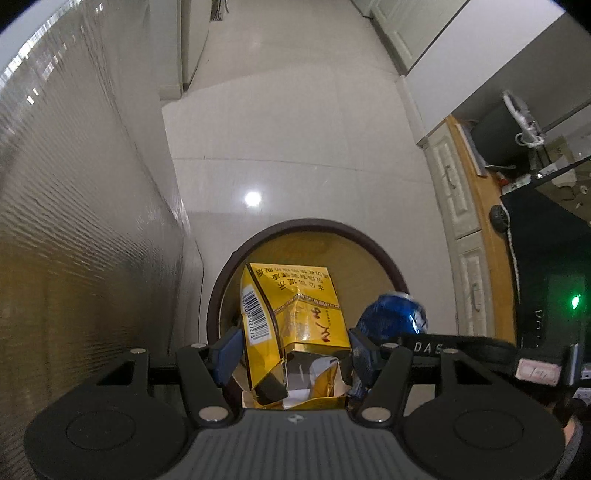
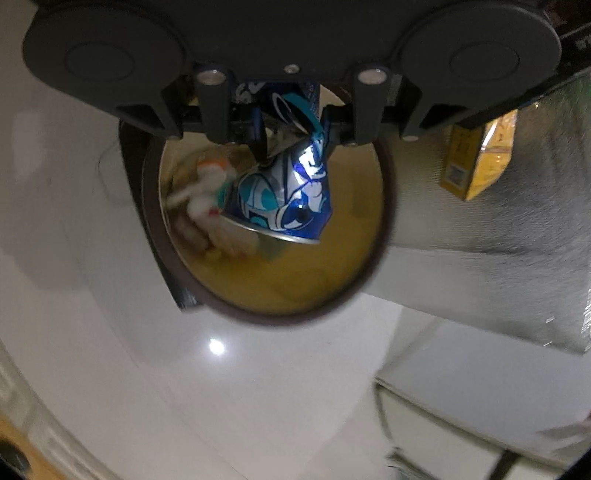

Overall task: Collect trash
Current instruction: 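Open the left tool over the bin while the right tool releases the blue can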

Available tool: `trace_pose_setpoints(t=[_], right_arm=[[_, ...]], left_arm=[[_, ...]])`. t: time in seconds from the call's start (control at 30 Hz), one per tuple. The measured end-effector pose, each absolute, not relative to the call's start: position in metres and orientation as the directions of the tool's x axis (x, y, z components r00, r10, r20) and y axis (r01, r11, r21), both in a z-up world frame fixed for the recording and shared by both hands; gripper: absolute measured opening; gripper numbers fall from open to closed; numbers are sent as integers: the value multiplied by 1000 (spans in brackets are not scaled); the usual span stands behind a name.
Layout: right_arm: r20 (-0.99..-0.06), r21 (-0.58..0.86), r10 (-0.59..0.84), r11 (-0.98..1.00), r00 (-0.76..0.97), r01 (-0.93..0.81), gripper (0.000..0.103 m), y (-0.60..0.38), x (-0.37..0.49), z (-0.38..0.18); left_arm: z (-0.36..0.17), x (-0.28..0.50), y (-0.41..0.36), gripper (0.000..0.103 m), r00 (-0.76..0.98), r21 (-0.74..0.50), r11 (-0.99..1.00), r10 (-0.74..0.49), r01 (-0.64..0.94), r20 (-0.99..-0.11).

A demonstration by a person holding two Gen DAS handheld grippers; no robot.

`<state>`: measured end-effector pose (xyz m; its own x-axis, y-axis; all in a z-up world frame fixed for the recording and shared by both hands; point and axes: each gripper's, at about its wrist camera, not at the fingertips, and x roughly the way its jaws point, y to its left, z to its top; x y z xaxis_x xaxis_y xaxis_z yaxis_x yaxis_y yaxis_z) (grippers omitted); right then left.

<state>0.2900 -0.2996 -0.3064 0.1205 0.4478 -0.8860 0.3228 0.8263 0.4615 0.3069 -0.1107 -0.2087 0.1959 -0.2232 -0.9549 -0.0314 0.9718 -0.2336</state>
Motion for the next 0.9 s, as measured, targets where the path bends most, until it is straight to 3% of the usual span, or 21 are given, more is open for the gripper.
trace_pose_setpoints(t=[0.17, 0.33, 0.63, 0.9], right_arm=[[-874, 447, 477, 719, 90, 531, 30, -310, 278, -347], [-878, 409, 474, 681, 60, 607, 32, -313, 269, -365], [-895, 396, 444, 747, 42, 534, 34, -320, 272, -359], [-898, 439, 393, 828, 197, 348, 34, -329, 286, -317]], left_arm=[[-230, 311, -113, 62, 174, -230, 972, -219, -42, -960], [-251, 319, -121, 62, 148, -245, 968, -235, -50, -961], [-278, 326, -137, 62, 89, -242, 970, -240, -21, -967], [-291, 327, -140, 62, 72, -236, 971, -233, -32, -970]])
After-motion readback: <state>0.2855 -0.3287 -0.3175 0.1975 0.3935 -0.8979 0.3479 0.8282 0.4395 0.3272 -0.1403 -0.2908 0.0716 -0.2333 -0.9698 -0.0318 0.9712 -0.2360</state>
